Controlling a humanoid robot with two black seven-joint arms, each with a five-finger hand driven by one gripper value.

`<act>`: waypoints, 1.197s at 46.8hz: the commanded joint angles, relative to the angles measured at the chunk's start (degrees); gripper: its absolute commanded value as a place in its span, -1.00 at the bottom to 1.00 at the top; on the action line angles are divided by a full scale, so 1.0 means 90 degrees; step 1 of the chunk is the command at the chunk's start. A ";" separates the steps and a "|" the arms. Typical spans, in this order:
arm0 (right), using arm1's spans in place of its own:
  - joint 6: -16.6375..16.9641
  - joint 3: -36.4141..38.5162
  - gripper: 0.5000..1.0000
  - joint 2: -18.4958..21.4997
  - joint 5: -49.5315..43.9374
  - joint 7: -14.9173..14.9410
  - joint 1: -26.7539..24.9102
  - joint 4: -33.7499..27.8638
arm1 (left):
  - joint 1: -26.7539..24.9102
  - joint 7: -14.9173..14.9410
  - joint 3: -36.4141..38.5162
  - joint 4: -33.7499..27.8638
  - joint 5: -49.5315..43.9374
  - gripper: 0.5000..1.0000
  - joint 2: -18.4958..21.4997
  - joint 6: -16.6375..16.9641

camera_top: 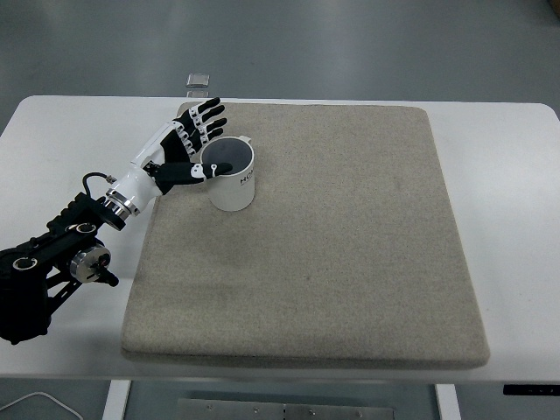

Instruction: Upright white cup

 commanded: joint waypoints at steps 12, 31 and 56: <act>0.0000 0.0000 0.72 0.0000 0.0000 0.0000 0.0000 0.0000 | -0.0124 0.0000 -0.0325 -0.0264 -0.0009 0.97 0.0106 -0.0002; 0.0000 0.0000 0.72 0.0000 0.0000 0.0000 0.0000 0.0000 | -0.1061 0.0000 -0.0423 0.0916 -0.1522 0.97 -0.0167 0.0319; 0.0000 0.0000 0.72 0.0000 -0.0019 0.0000 0.0000 0.0000 | -0.1579 0.0988 -0.0492 0.3075 -0.3729 0.98 -0.1203 0.0155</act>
